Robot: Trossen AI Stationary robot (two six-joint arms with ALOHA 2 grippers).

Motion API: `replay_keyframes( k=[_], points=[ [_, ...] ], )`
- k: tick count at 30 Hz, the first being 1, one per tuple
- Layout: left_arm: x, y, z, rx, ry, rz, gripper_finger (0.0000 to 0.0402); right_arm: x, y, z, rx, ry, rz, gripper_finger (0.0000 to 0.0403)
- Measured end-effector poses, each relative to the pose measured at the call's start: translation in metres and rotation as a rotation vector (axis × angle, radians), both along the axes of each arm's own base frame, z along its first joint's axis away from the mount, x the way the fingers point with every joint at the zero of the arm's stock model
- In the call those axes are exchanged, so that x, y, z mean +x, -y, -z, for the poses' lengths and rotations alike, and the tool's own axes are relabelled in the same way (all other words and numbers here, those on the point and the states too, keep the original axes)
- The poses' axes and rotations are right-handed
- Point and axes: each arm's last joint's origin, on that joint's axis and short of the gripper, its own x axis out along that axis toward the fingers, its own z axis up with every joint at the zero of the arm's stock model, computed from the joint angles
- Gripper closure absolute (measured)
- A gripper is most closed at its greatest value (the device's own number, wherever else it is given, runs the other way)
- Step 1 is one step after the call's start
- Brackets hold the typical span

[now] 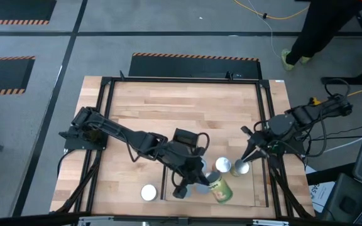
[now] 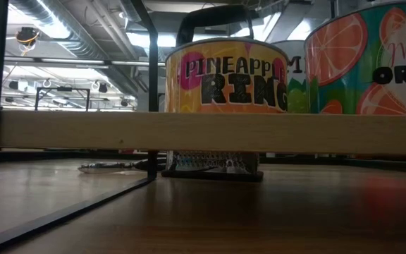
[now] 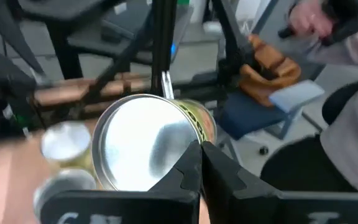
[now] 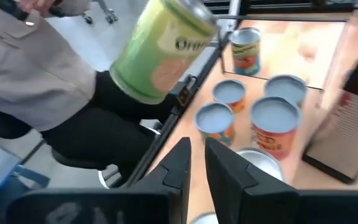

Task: Pick and place cans onto a shelf
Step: Put the canned oranges on the shelf

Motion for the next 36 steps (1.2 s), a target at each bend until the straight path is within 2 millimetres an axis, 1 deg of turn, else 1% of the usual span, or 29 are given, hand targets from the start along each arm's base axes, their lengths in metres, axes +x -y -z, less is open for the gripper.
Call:
replay_keyframes(
  k=[3, 5, 7, 13, 16, 20, 24, 28, 33, 36],
  points=[
    [0.01, 0.004, 0.013, 0.006, -0.002, -0.015, 0.0401, -0.002, 0.002, 0.002, -0.028, -0.014, 0.035, 0.0351],
    [0.015, 0.007, 0.026, 0.024, -0.044, -0.016, 0.0401, -0.001, 0.002, 0.004, -0.041, -0.027, 0.045, 0.0351],
    [0.023, 0.01, 0.037, 0.026, -0.04, -0.024, 0.0401, -0.001, 0.002, 0.004, -0.044, -0.032, 0.048, 0.0351],
    [0.035, 0.014, 0.065, 0.064, -0.097, -0.059, 0.0401, 0.004, 0.0, 0.006, -0.037, -0.03, 0.051, 0.0351],
    [0.038, 0.014, 0.072, 0.075, -0.108, -0.075, 0.0401, 0.009, -0.002, 0.013, -0.019, -0.034, 0.061, 0.035],
    [0.039, 0.013, 0.075, 0.109, -0.109, -0.078, 0.0401, 0.019, -0.008, 0.018, 0.031, -0.053, 0.081, 0.035],
    [0.038, 0.013, 0.076, 0.151, -0.11, -0.078, 0.0401, 0.025, -0.022, 0.021, 0.08, -0.072, 0.016, 0.035],
    [0.038, 0.012, 0.077, 0.177, -0.1, -0.074, 0.0401, 0.026, -0.041, 0.023, 0.133, -0.105, -0.051, 0.035],
    [0.038, 0.013, 0.077, 0.196, -0.101, -0.072, 0.0401, 0.025, -0.067, 0.033, 0.122, -0.162, -0.053, 0.035],
    [0.037, 0.013, 0.078, 0.203, -0.104, -0.083, 0.0401, 0.027, -0.082, 0.038, 0.102, -0.151, -0.031, 0.035]
  ],
)
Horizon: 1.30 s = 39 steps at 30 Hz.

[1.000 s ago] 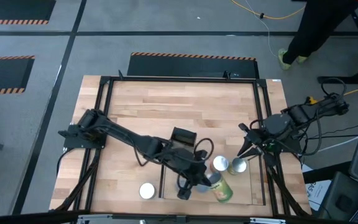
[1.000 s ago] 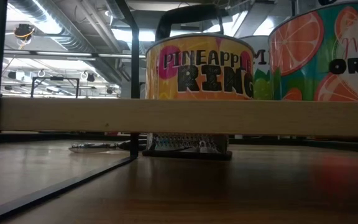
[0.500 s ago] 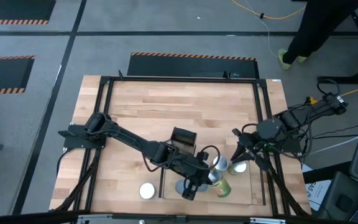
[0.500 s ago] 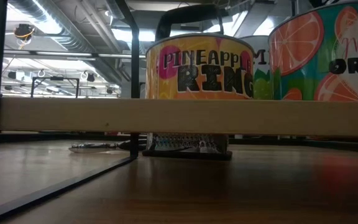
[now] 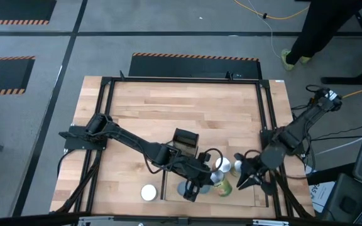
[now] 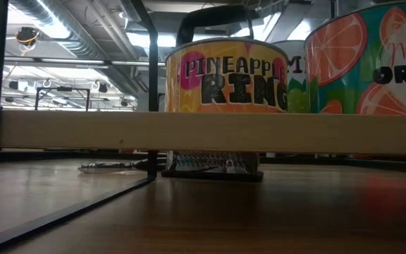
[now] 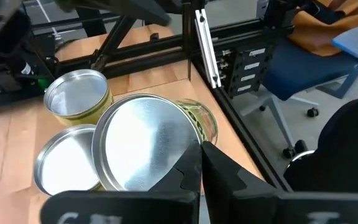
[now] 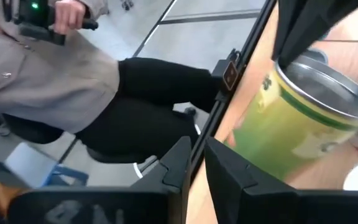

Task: Pick and place cans onto a shelf
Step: Put the canned oranges on the shelf

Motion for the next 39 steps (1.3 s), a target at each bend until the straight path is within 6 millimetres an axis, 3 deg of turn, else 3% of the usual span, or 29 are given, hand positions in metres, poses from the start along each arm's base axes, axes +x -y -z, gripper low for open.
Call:
replay_keyframes(
  k=[4, 13, 23, 27, 39],
  points=[
    [-0.001, 0.0, 0.002, 0.01, -0.018, -0.001, 0.0401, 0.004, -0.009, 0.004, -0.038, 0.048, 0.024, 0.035],
    [-0.002, -0.001, 0.004, 0.018, -0.04, -0.001, 0.0401, 0.01, -0.006, 0.002, -0.088, 0.13, 0.011, 0.0346],
    [-0.002, -0.001, 0.004, 0.018, -0.041, -0.001, 0.0401, 0.024, 0.009, -0.002, -0.092, 0.196, 0.084, 0.0257],
    [-0.002, -0.001, 0.004, 0.018, -0.042, -0.001, 0.0401, 0.032, 0.017, -0.005, -0.103, 0.243, 0.118, 0.0246],
    [-0.002, -0.001, 0.004, 0.018, -0.044, -0.002, 0.0401, 0.061, 0.024, 0.02, -0.119, 0.146, 0.005, 0.025]
  ],
)
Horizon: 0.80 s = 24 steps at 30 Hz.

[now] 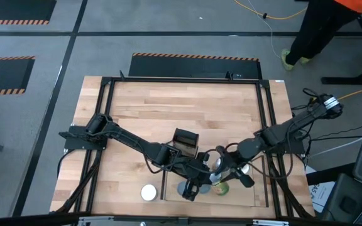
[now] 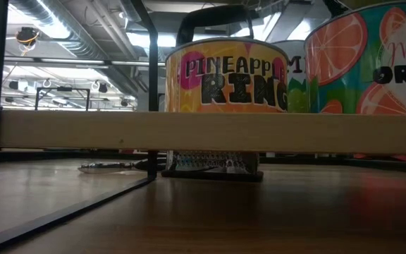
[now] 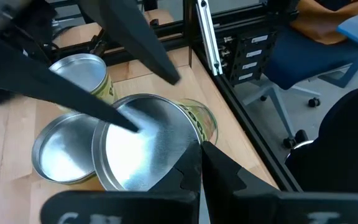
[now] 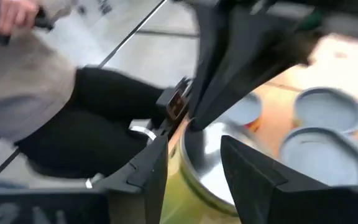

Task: Pick and place cans onto a shelf
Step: Put the canned oranges on the shelf

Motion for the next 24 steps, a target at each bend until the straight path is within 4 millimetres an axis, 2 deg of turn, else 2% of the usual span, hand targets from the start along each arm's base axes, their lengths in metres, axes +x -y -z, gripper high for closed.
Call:
replay_keyframes(
  k=[5, 11, 18, 24],
  points=[
    [0.0, 0.0, 0.0, -0.001, -0.001, 0.001, 0.0401, 0.005, -0.005, 0.01, -0.002, -0.036, -0.101, 0.025],
    [0.0, 0.0, 0.0, -0.001, -0.006, 0.002, 0.0401, 0.009, -0.007, 0.017, -0.011, -0.059, -0.103, 0.0254],
    [0.0, -0.001, 0.0, -0.001, -0.001, 0.0, 0.0401, 0.009, -0.008, 0.017, -0.011, -0.059, -0.102, 0.0288],
    [0.0, -0.001, 0.0, -0.001, 0.0, -0.002, 0.0401, 0.009, -0.008, 0.017, -0.012, -0.059, -0.103, 0.0294]
  ],
)
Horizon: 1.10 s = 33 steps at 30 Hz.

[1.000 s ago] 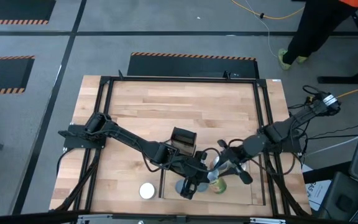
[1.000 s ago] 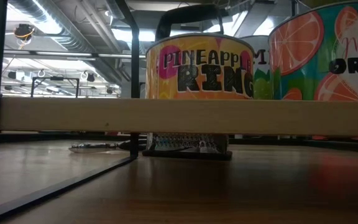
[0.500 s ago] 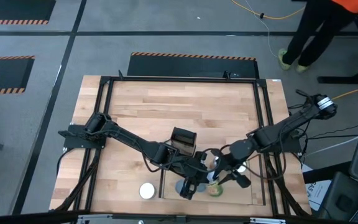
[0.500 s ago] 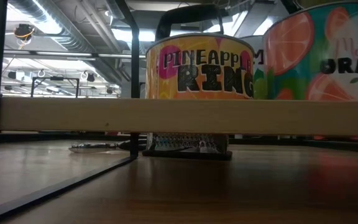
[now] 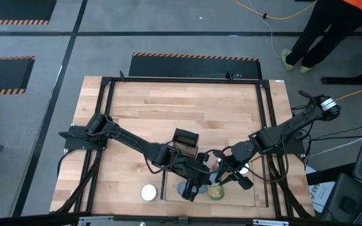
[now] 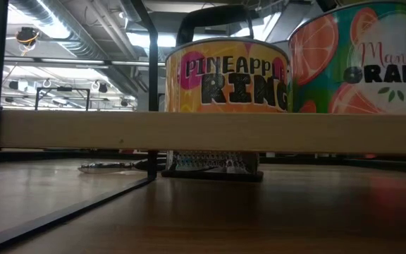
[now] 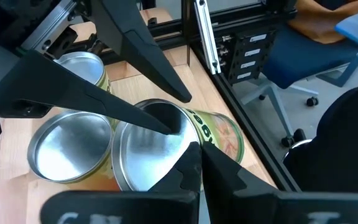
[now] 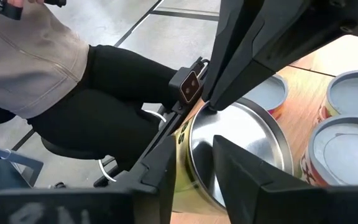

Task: Pick and place cans onto a shelf
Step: Put the canned oranges on the shelf

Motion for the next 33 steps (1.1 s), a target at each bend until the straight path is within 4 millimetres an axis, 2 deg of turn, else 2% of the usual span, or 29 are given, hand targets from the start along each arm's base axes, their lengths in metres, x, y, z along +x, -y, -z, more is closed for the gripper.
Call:
replay_keyframes(
  k=[21, 33],
  points=[
    [0.0002, -0.0005, 0.0, 0.003, 0.001, -0.005, 0.0401, -0.0001, -0.0001, 0.0002, -0.014, 0.014, -0.014, 0.0296],
    [0.0004, -0.0011, -0.0006, 0.004, 0.005, -0.009, 0.0401, 0.0024, -0.0001, -0.002, -0.004, 0.041, 0.045, 0.0295]
  ],
)
